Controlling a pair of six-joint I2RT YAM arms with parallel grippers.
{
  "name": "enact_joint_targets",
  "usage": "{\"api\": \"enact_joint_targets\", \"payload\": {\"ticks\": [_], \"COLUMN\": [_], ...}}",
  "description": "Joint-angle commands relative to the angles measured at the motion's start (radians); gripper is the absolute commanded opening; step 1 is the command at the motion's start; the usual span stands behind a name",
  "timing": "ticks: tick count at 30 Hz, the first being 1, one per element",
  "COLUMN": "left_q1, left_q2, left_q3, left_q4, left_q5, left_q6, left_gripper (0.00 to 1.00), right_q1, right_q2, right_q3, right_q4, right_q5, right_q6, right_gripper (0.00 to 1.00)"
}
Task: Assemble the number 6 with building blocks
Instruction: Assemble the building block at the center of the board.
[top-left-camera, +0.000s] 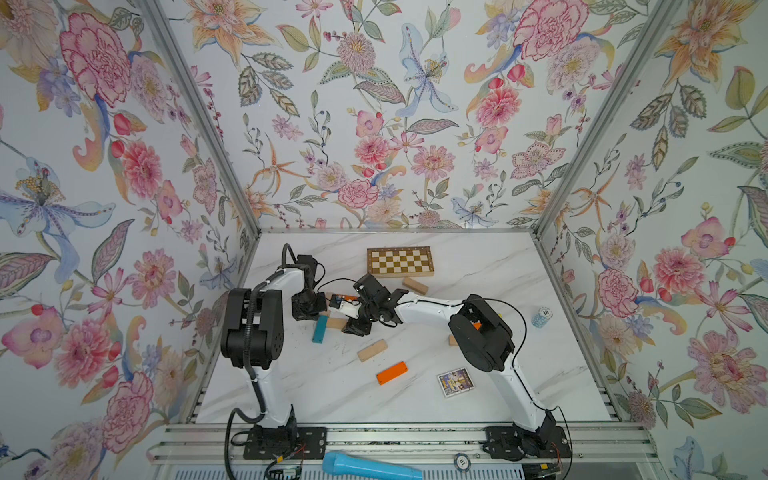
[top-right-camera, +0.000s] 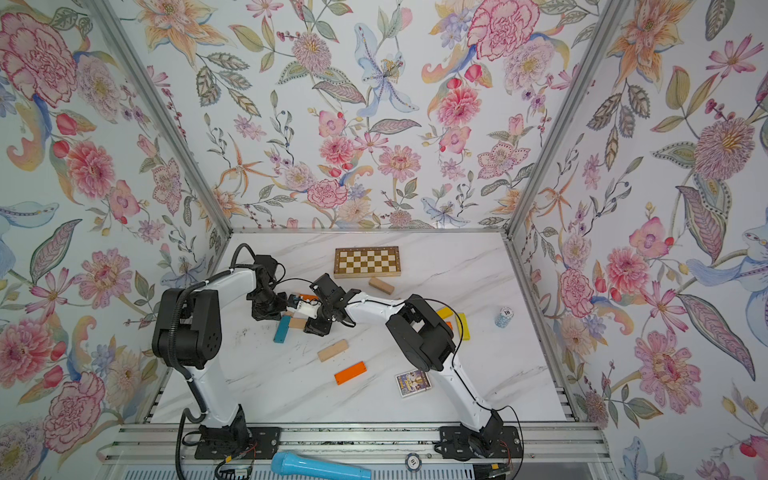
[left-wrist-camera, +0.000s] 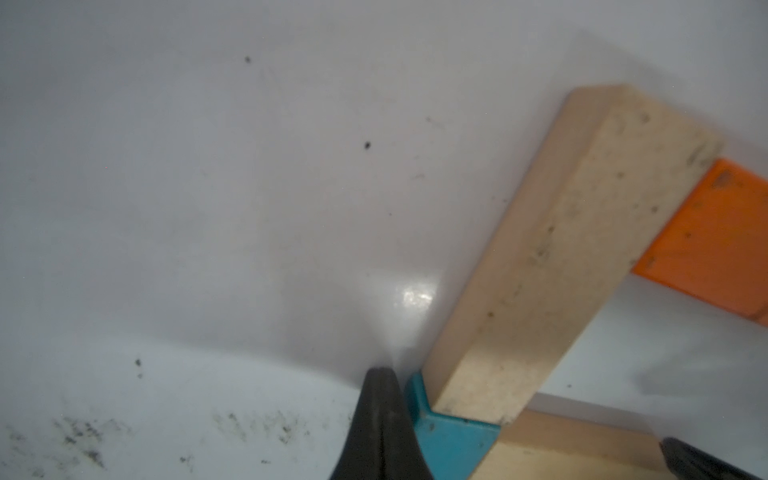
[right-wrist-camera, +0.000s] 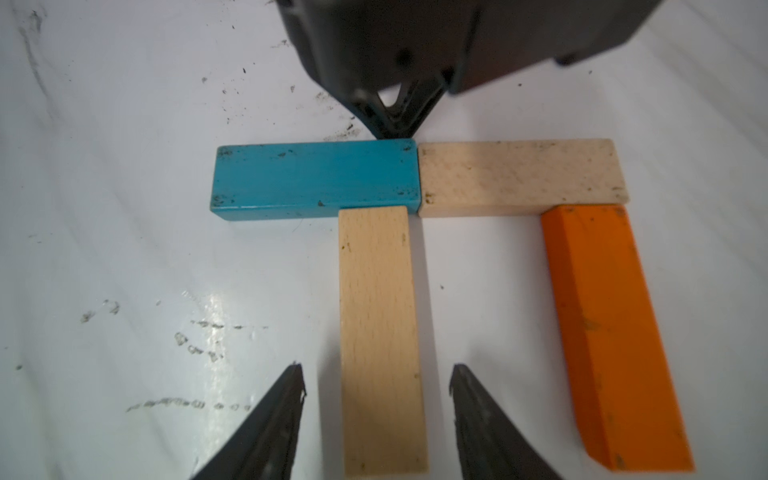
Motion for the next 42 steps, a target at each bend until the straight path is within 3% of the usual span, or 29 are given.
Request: {"api": "enact_joint_targets", "payload": {"ticks": [1, 30, 42], "left_q1": [-0.008, -0.009, -0.010], "left_q2": [0.059, 0.062, 0.061], "left_q3": [-0.029, -0.031, -0.030], "left_q4": [-0.042, -0.041, -0.042], "left_q5": [-0.033, -0.028, -0.027], "left_q6": [0.016, 0.018, 0.019], "left_gripper": [0.00, 0.00, 0.00], "right_q1": [0.005, -0.001, -0.005], "right_q2": [0.030, 0.050, 0.056], "right_q3": [0.030, 0.043, 0.052], "right_q4": [-0.038, -0.048, -0.049], "right_q5": [0.016, 0.022, 0.018], "right_q6": [-0.012, -0.007, -0.006], "right_gripper": [0.58, 0.43, 0.48]}}
